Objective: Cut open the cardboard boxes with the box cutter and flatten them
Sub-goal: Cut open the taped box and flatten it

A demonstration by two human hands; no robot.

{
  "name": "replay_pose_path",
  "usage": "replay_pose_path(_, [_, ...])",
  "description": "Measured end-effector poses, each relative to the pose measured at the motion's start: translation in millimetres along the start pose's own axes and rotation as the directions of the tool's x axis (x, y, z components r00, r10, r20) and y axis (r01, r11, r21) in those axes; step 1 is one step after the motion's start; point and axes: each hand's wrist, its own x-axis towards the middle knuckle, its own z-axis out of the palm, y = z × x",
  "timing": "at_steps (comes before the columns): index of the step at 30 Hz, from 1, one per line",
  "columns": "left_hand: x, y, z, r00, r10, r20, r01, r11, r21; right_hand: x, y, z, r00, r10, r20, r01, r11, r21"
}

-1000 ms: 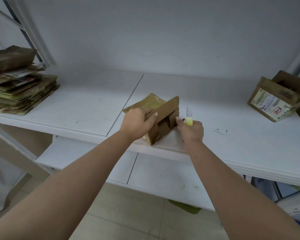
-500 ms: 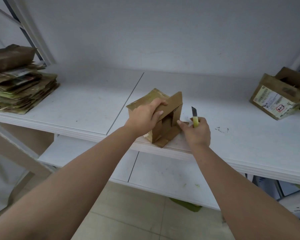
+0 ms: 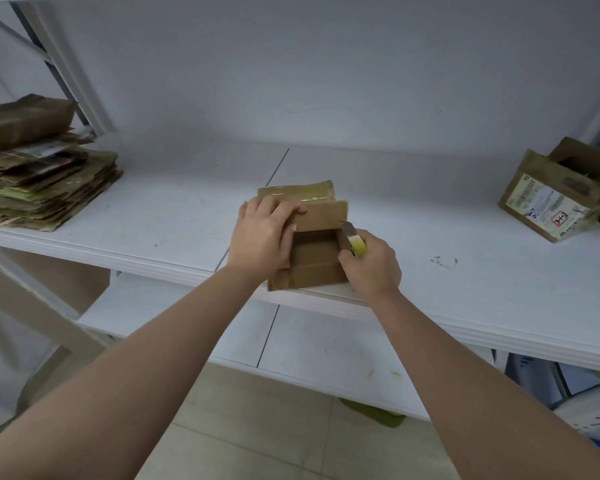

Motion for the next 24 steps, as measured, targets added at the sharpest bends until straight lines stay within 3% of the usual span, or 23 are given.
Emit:
replay_pose_path(4, [-6.9,9.9,12.8,0.99,-0.138,0.022,0.136,0.987,0.081,-1.3,2.0,-0.6,1.0,-0.005,0.015,0.004,0.998,0.057])
replay_pose_path(7, [-9.7,13.3,21.5,0.99,-0.137,-0.024,0.139,0.98,0.143,-5.2,9.3,-4.0,1.0,-0.003,0.004,0.002,0.991,0.136])
replay_pose_path(13, [-22.1,14.8,12.6,0.996,0.071,-0.047,-0.075,0.993,-0.089,-9.6,17.7,-16.0,0.996,0.021,-0.085,-0.002,0.975,0.223])
replay_pose_path(16, [-27.3,7.6,3.1,0.999,-0.004,-0.054,-0.008,0.975,-0.222,-9.4,24.2,-23.9,0.989,0.076,-0.13,-0.033,0.953,0.301])
replay_pose_path(20, [-35.6,-1.2,2.6,0.972,-0.115,0.203,0.177,0.93,-0.321,-6.1,33.0,-23.7,0.994,0.071,-0.083,-0.04,0.944,0.327])
replay_pose_path(24, [-34.7,1.6,9.0,0.951,-0.082,0.299,0.188,0.92,-0.343,-15.5,37.5,-23.8,0.99,0.025,-0.141,0.018,0.956,0.294])
